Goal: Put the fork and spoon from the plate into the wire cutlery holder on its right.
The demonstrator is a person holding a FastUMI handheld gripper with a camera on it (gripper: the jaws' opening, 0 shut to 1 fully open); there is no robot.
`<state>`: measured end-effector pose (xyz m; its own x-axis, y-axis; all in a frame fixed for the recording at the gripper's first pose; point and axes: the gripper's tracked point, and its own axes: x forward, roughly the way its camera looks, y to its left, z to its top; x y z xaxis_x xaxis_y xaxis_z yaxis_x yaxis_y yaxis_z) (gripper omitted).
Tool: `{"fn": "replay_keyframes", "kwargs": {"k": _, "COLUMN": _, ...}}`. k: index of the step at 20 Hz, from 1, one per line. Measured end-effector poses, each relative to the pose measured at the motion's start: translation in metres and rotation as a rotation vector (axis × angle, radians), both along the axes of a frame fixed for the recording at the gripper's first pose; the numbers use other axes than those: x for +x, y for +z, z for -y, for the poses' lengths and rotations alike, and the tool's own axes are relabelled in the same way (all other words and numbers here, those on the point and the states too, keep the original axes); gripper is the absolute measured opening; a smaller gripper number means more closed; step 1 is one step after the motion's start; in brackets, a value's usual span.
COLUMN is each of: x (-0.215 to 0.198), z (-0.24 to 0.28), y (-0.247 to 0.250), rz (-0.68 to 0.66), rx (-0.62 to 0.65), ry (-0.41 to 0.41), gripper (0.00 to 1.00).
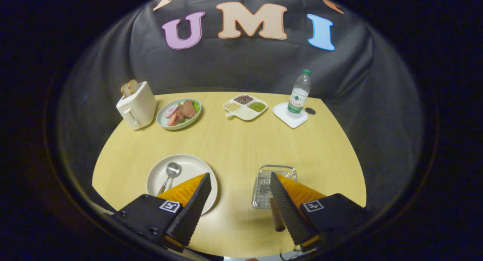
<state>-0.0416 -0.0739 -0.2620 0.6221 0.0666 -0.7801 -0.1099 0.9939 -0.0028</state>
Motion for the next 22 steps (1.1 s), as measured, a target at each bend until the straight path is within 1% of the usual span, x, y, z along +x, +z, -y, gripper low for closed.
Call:
{"fn": "replay_keyframes", "kwargs": {"k": 4, "x": 0.002, "z": -0.038, "y": 0.0, "rz": 0.083, "rx": 0.015, "ry": 0.051, "gripper": 1.0}}
{"fn": "replay_keyframes", "kwargs": {"k": 9, "x": -0.01, "z": -0.081, "y": -0.017, "rz": 0.072, "rx": 0.047, "ry": 0.103, "gripper": 1.0}}
{"fn": "replay_keyframes", "kwargs": {"k": 13, "x": -0.013, "z": -0.098, "y": -0.024, "rz": 0.064, "rx": 0.06, "ry": 0.117, "gripper": 1.0}}
{"fn": "replay_keyframes", "kwargs": {"k": 18, "x": -0.011, "z": -0.117, "y": -0.026, "rz": 0.092, "rx": 0.084, "ry": 0.095, "gripper": 1.0}}
{"fn": "replay_keyframes", "kwargs": {"k": 22, "x": -0.02, "z": -0.142, "y": -0.04, "rz": 0.076, "rx": 0.088, "ry": 0.126, "gripper": 1.0}}
